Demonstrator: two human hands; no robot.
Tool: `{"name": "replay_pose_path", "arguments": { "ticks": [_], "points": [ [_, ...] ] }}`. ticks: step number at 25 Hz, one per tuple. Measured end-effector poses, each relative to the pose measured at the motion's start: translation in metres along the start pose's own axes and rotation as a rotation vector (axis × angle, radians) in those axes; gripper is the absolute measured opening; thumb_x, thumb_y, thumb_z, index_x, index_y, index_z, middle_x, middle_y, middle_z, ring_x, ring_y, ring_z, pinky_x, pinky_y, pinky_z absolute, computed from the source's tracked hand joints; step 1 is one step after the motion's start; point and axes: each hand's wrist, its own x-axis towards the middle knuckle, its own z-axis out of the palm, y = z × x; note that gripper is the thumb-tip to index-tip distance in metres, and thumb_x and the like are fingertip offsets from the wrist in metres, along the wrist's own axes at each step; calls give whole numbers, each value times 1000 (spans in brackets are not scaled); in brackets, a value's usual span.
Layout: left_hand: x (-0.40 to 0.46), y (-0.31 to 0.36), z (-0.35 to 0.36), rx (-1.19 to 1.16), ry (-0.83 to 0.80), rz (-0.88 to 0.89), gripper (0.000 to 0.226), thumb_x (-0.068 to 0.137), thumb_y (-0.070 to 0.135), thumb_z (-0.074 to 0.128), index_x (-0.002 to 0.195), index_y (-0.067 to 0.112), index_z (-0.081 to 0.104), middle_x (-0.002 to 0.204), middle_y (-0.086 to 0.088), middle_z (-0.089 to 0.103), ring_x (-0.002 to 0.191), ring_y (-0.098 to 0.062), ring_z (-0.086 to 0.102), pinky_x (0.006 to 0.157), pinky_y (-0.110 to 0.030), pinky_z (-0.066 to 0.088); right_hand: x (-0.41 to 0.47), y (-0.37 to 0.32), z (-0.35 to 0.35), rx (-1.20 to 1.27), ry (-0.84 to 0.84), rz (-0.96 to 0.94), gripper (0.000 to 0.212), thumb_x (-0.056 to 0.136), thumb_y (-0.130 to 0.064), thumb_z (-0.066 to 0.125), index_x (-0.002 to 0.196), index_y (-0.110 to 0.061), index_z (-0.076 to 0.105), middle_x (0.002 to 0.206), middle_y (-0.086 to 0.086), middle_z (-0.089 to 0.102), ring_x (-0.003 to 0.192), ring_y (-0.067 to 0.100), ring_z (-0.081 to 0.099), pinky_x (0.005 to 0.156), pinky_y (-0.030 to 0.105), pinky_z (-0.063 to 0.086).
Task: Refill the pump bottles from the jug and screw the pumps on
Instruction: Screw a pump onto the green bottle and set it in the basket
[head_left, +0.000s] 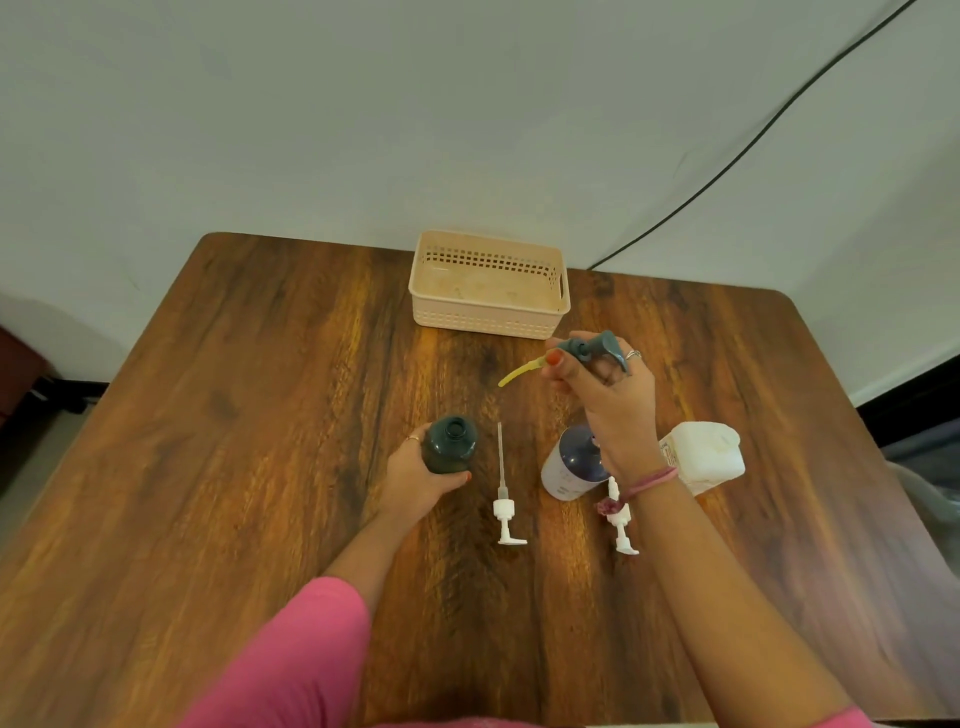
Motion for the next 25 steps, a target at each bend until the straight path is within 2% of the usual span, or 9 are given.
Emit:
{"name": "replay_pose_path", "arguments": {
  "ticks": [6,10,13,16,19,21,23,25],
  "points": [
    [-3,27,-5,-93,130,63,76,62,21,88,128,17,50,114,10,55,107,-9,54,74,-7,38,16,-33,4,19,14,22,44,75,-25,72,112,-4,62,97,6,74,74,14,69,66,24,57],
    [-12,73,-13,-151,193,170,73,59,21,89,123,19,53,118,3,58,106,-11,56,77,-15,45,36,-76,2,-28,58,-93,38,80,-25,72,111,-6,63,96,6,74,63,11,65,56,21,52],
    [-23,114,-18,-186,221,220,66,60,21,88,116,28,52,116,5,56,104,-7,53,76,-16,44,50,-118,-1,21,81,-170,30,81,-26,72,106,-10,66,92,9,74,55,10,59,51,20,45],
    [-32,150,-18,-232,226,263,66,59,22,88,111,34,50,116,6,56,106,-9,54,83,-26,50,59,-159,-4,23,71,-244,26,84,-30,69,102,-12,67,87,5,76,52,10,57,51,20,43],
    [-39,179,-17,-266,237,297,67,59,23,88,116,28,53,118,7,58,110,-10,54,82,-24,50,62,-190,-8,11,44,-306,22,85,-32,68,100,-16,66,85,1,76,50,9,55,52,20,42],
    [-43,194,-16,-276,249,324,76,58,26,89,125,24,53,121,6,58,112,-12,54,87,-29,52,63,-206,-12,10,37,-346,22,86,-32,67,100,-16,66,84,1,76,49,9,53,53,19,42],
    [-48,209,-16,-284,259,352,79,59,25,88,129,23,50,117,9,57,109,-9,53,89,-32,52,63,-221,-15,11,37,-391,21,87,-29,67,100,-13,67,83,3,76,49,8,53,53,18,42],
    [-53,222,-16,-291,272,391,77,61,23,88,128,24,49,110,14,55,103,-5,53,85,-29,52,62,-232,-19,6,27,-429,24,87,-26,66,103,-8,66,85,6,75,50,5,55,51,16,42]
  ]
}}
